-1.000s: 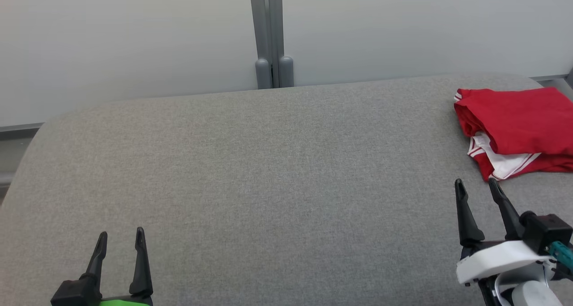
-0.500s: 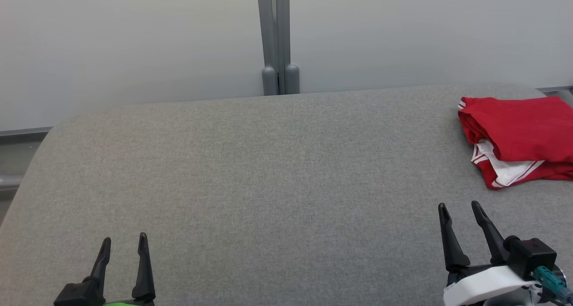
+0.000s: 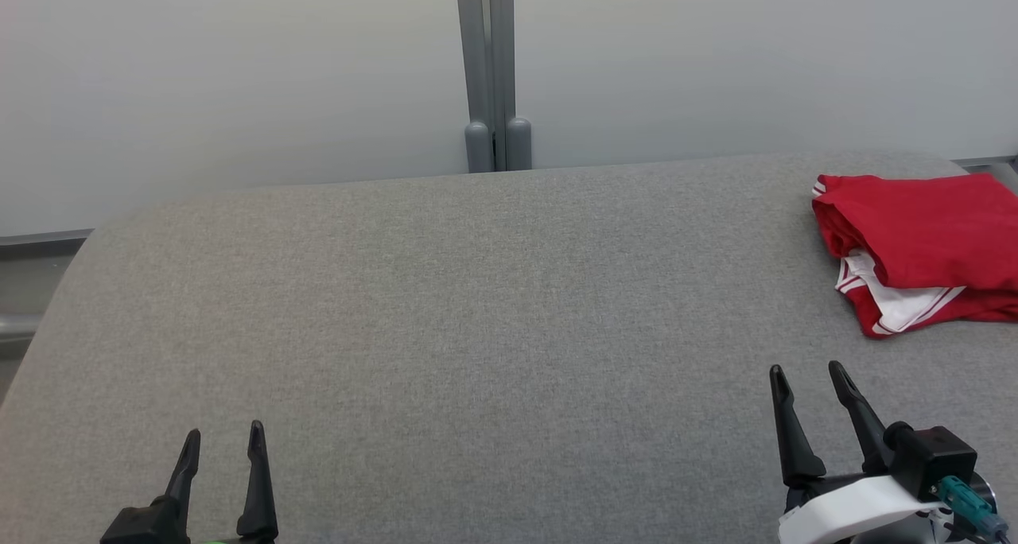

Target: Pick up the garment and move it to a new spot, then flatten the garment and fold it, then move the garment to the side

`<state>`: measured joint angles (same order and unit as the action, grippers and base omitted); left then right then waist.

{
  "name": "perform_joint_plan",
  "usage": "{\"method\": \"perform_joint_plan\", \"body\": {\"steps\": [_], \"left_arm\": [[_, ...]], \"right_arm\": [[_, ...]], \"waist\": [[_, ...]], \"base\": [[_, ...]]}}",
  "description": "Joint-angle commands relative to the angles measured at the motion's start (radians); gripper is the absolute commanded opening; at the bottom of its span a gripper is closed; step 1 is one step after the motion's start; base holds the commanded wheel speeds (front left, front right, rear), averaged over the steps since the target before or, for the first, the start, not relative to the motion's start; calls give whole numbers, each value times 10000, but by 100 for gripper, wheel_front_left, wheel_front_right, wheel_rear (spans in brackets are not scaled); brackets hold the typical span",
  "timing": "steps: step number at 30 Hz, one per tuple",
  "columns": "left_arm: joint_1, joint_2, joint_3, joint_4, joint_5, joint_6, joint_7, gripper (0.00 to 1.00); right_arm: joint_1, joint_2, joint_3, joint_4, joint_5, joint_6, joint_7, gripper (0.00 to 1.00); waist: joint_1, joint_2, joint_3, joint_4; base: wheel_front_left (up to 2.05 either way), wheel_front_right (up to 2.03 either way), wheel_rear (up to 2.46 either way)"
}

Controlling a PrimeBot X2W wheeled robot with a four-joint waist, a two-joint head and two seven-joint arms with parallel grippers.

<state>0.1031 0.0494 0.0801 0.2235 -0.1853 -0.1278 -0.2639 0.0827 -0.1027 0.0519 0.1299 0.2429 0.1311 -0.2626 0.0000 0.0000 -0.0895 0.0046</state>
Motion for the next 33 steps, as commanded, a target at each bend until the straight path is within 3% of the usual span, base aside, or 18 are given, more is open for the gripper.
{"method": "perform_joint_plan", "body": {"steps": [1, 2, 7, 33], "left_arm": [[87, 28, 29, 64, -63, -44, 3, 100], [-1, 0, 9, 94, -29, 0, 0, 0], [4, -74, 10, 531, -191, 2, 69, 0], [-702, -39, 106, 396, -4700, -10, 1242, 0]], "right_arm": [[126, 21, 30, 32, 2, -7, -26, 100], [2, 6, 23, 10, 2, 0, 0, 0], [143, 71, 28, 378, 165, 0, 53, 0], [-547, 170, -465, 609, 4541, -1, 1200, 0]], "waist": [[0, 0, -13, -4], [0, 0, -14, -4], [0, 0, -10, -5], [0, 0, 183, -14]], "base": [[0, 0, 0], [0, 0, 0], [0, 0, 0], [0, 0, 0]]}}
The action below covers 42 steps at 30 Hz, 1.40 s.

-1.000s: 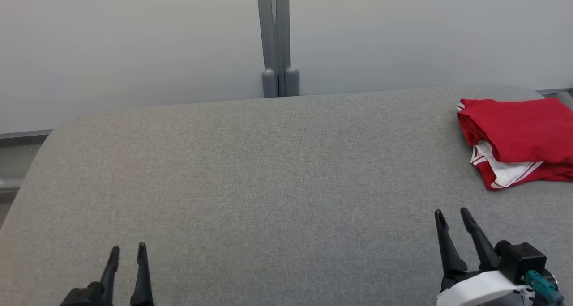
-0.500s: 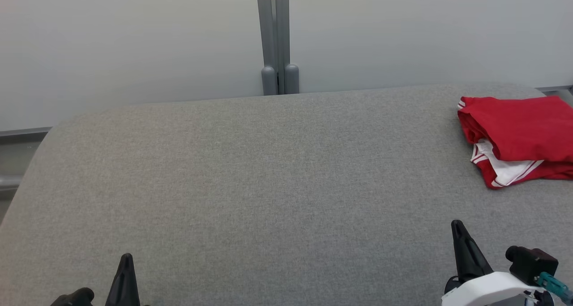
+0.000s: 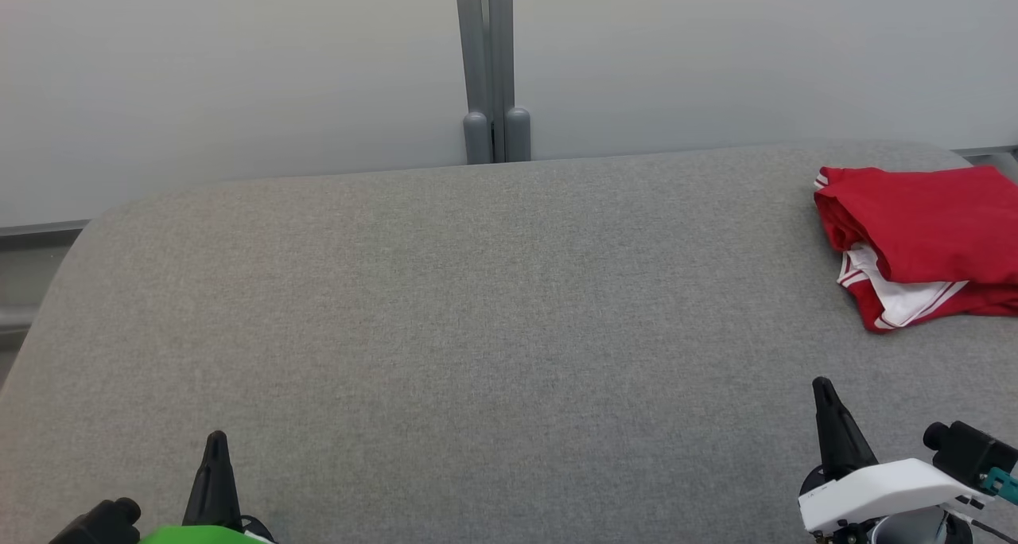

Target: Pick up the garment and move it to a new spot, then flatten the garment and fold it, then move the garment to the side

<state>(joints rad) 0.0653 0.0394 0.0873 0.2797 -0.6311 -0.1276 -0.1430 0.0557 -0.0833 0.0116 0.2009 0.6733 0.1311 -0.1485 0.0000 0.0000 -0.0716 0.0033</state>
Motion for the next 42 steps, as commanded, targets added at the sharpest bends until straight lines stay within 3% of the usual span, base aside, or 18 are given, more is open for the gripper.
{"method": "perform_joint_plan", "body": {"steps": [1, 42], "left_arm": [[-352, 62, 37, -169, -413, -12, 79, 0], [-1131, 106, 170, -280, -5353, -30, 1399, 0]], "right_arm": [[-302, -19, -82, -91, 397, -1, 101, 0], [-1046, 137, -672, 179, 5142, -1, 1411, 0]], "waist": [[0, 0, 12, 0], [0, 0, 317, -14]], "base": [[0, 0, 0], [0, 0, 0]]}}
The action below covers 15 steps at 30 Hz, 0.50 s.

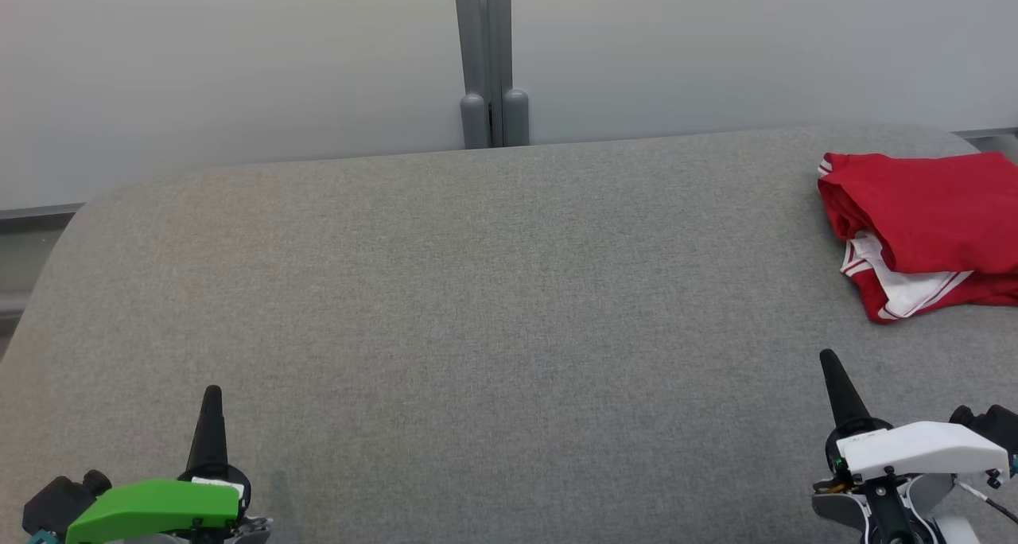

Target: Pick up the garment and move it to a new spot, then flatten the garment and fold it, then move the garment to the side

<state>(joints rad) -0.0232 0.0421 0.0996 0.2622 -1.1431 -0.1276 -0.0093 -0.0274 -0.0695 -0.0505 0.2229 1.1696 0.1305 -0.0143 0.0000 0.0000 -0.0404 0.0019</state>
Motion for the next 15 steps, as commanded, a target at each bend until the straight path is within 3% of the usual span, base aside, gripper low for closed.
{"method": "perform_joint_plan", "body": {"steps": [1, 15], "left_arm": [[-260, 81, 49, -106, -311, -31, 85, 0], [-462, 93, 83, -137, -1593, -37, 419, 0]], "right_arm": [[-234, 2, -61, -37, 262, 5, 90, 0], [-425, 51, -221, 37, 1494, 4, 428, 0]], "waist": [[0, 0, 11, 0], [0, 0, 115, -5]], "base": [[0, 0, 0], [0, 0, 0]]}}
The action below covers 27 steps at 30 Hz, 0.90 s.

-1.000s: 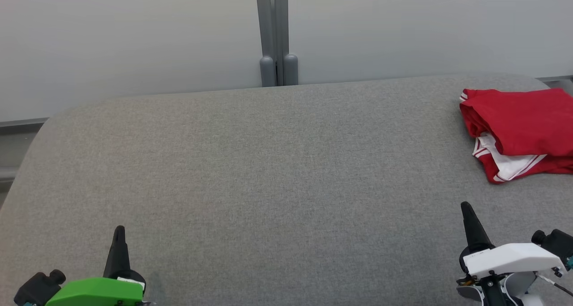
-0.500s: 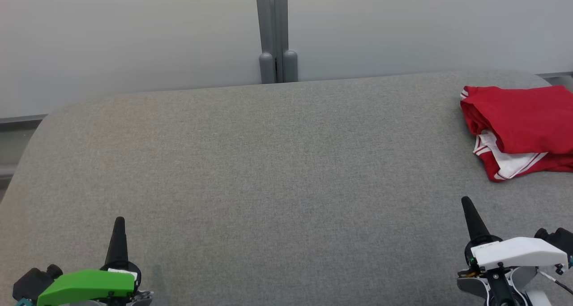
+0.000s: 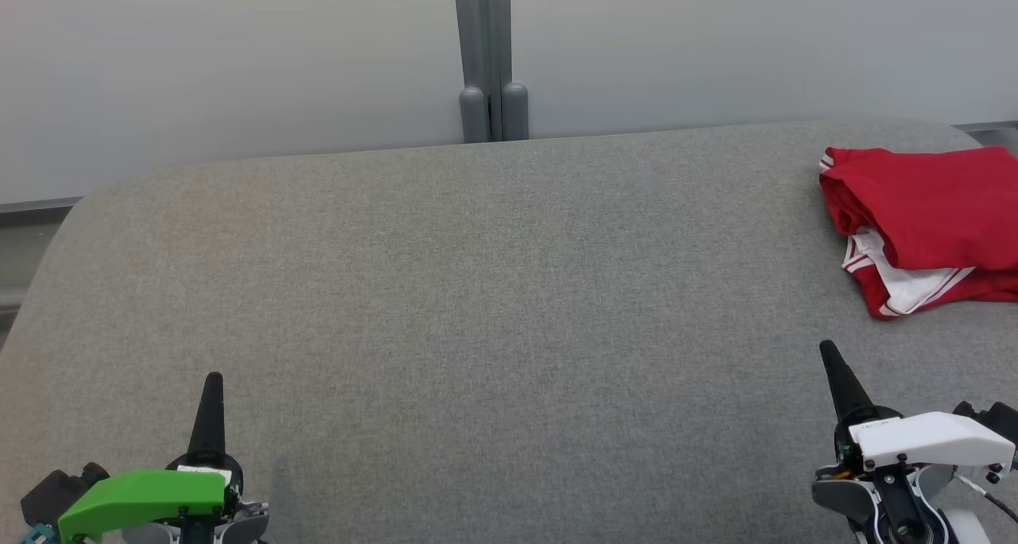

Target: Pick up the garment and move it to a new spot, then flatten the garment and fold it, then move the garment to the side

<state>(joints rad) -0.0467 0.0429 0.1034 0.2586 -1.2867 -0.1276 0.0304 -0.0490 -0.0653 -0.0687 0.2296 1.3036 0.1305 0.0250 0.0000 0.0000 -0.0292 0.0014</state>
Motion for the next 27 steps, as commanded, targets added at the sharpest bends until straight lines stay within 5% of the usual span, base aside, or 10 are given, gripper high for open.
{"method": "perform_joint_plan", "body": {"steps": [1, 27], "left_arm": [[-242, 87, 48, -102, -245, -37, 53, 0], [-552, 102, 102, -130, -2287, -49, 589, 0]], "right_arm": [[-223, 11, -51, -25, 251, 4, 73, 0], [-493, 86, -313, 103, 2181, 4, 614, 0]], "waist": [[0, 0, 11, 0], [0, 0, 205, -9]], "base": [[0, 0, 0], [0, 0, 0]]}}
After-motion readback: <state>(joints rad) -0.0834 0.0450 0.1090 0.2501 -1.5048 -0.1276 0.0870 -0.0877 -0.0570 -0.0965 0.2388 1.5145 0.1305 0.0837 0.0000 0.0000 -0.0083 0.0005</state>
